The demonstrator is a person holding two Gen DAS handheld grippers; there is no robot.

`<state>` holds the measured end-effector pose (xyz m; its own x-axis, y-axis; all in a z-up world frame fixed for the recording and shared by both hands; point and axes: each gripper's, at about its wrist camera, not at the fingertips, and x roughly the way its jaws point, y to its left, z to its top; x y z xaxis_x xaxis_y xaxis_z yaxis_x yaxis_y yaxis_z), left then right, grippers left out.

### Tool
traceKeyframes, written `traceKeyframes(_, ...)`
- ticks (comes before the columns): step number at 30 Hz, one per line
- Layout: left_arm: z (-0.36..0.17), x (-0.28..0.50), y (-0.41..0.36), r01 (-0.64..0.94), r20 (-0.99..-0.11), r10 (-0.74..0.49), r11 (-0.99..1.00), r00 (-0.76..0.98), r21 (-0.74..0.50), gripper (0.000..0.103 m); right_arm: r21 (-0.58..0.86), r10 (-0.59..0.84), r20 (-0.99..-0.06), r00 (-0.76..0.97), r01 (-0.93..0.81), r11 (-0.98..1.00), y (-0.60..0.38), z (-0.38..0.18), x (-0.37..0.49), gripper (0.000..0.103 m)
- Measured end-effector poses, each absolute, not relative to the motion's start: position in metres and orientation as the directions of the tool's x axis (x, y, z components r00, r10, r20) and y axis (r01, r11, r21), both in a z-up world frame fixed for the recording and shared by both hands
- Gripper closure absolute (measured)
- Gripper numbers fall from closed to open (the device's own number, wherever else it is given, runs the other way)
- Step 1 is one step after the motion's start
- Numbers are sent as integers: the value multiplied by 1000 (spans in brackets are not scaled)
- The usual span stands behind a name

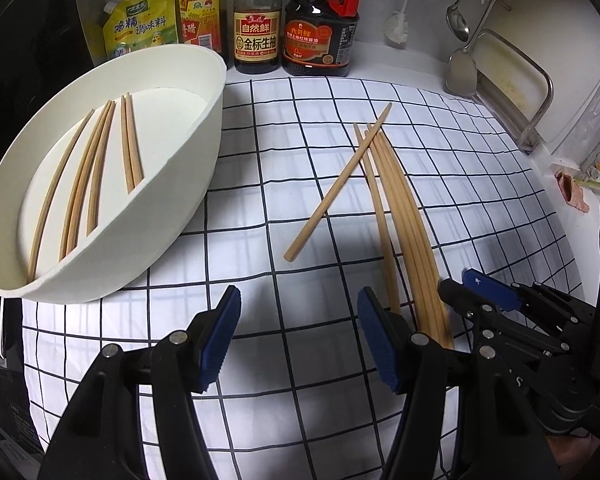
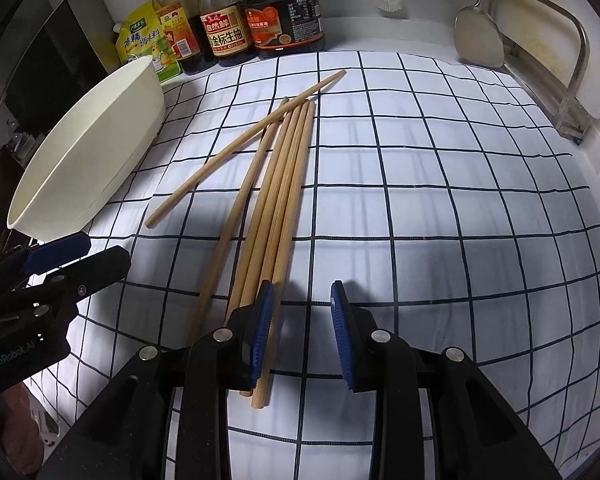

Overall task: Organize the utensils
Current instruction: 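Separate one chopstick from the bundle with the right gripper while the left separates another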

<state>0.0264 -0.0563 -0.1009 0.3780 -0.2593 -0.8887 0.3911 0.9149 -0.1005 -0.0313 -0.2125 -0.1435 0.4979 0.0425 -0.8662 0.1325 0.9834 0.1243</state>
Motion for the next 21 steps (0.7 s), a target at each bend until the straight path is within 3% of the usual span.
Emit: traceKeyframes(21, -103, 24, -62, 386, -890, -259, 917, 375, -105, 43, 20, -16, -868, 496, 68, 997, -198, -145, -34, 75)
